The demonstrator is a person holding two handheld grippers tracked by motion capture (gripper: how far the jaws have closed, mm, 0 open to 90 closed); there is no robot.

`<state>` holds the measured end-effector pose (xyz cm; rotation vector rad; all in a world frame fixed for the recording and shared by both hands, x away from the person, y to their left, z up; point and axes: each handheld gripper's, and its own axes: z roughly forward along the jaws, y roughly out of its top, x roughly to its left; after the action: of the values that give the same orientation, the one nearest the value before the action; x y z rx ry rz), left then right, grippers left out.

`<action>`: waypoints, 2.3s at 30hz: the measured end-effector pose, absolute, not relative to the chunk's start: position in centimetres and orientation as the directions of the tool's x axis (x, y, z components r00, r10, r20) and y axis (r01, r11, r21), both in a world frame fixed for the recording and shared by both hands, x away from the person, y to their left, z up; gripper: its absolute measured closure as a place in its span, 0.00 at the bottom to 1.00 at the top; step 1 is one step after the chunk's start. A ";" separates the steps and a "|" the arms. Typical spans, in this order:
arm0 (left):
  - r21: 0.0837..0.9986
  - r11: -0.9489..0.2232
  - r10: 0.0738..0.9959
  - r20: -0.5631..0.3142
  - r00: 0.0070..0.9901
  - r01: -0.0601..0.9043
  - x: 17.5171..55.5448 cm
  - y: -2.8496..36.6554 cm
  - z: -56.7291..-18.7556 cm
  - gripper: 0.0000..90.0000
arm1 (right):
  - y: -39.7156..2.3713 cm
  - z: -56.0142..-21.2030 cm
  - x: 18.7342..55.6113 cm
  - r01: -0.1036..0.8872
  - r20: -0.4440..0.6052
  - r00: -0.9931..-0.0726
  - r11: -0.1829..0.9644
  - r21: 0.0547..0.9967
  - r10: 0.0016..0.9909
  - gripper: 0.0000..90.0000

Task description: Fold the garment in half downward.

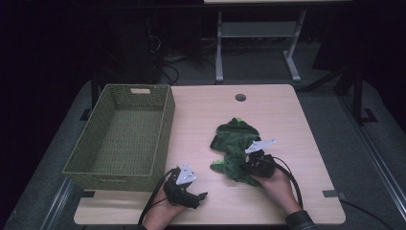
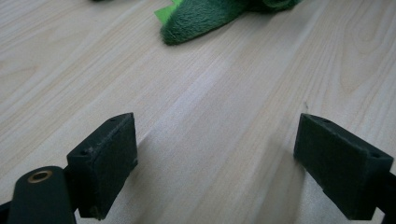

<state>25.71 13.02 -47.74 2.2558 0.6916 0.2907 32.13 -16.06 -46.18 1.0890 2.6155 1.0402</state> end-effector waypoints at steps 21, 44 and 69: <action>0.718 -0.575 0.561 -0.002 0.828 0.391 25.7 13.0 -47.7 0.14 | -22.6 -43.0 29.2 0.545 0.143 -0.710 0.409 0.732 0.689 0.72; 0.716 -0.579 0.559 0.001 0.829 0.389 25.7 13.0 -47.7 0.14 | -28.4 -45.6 24.3 0.572 0.179 -0.688 0.374 0.730 0.704 0.53; 0.716 -0.579 0.559 0.002 0.829 0.389 25.7 13.0 -47.7 0.14 | -26.3 -46.9 24.1 0.587 0.219 -0.727 0.422 0.691 0.651 0.96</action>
<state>25.73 13.04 -47.71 2.2591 0.6895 0.2933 24.12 -26.29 -46.92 1.1255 2.5796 1.2006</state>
